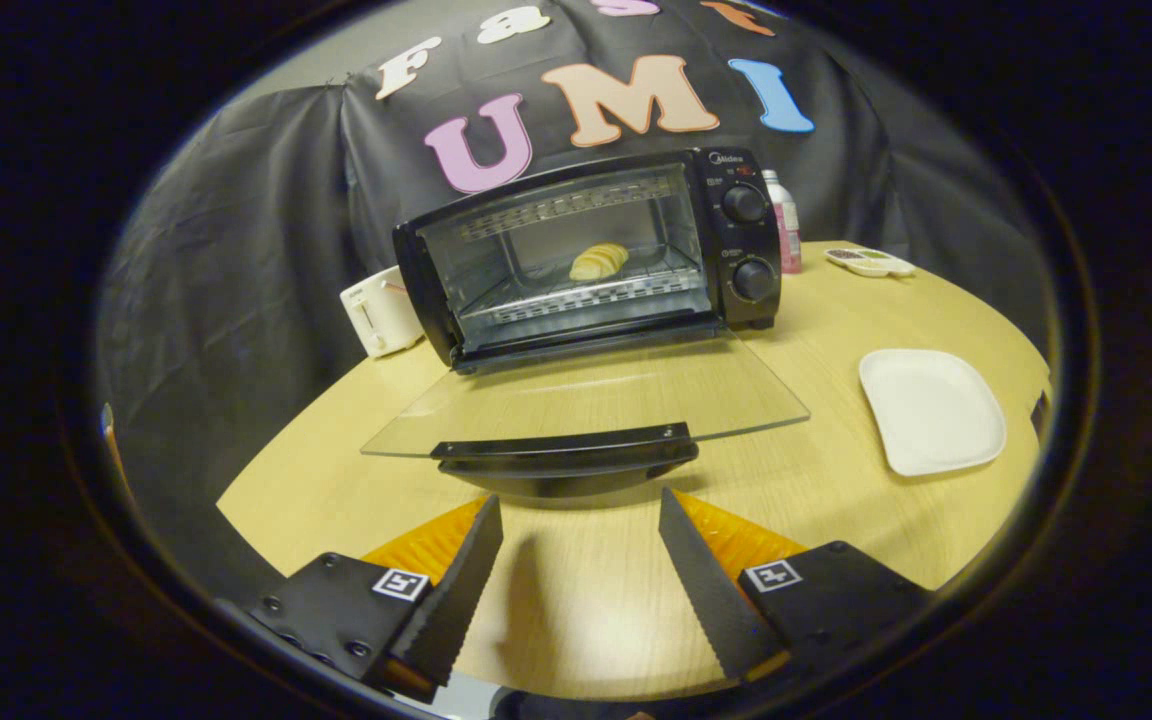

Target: Open the toaster oven, put the food inside, and close the toaster oven door.

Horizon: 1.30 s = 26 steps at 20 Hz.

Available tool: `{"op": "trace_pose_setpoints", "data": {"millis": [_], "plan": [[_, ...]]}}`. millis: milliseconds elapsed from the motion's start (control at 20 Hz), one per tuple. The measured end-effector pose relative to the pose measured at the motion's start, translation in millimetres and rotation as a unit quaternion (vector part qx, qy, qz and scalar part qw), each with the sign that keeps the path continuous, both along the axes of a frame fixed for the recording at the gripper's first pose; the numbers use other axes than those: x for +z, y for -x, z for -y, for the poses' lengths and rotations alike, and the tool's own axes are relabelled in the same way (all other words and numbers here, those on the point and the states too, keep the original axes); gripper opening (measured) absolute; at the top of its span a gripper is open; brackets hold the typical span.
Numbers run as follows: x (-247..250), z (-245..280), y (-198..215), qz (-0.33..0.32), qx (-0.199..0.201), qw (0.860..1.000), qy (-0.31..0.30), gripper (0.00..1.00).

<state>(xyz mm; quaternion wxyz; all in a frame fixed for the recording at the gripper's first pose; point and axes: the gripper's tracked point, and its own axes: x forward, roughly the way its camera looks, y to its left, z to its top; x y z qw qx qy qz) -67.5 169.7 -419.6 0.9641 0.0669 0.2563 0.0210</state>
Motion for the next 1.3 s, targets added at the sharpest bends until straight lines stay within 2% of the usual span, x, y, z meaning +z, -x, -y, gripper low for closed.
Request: {"op": "trace_pose_setpoints", "data": {"millis": [250, 650, 1300], "plan": [[5.1, 1.9, -10.5, 0.005, -0.016, 1.000, -0.010, 0.98], [12.3, 1.2, -11.7, 0.003, -0.011, 1.000, -0.026, 0.98], [67.8, -6.0, -34.7, 0.065, -0.003, 0.997, -0.045, 1.00]]}}
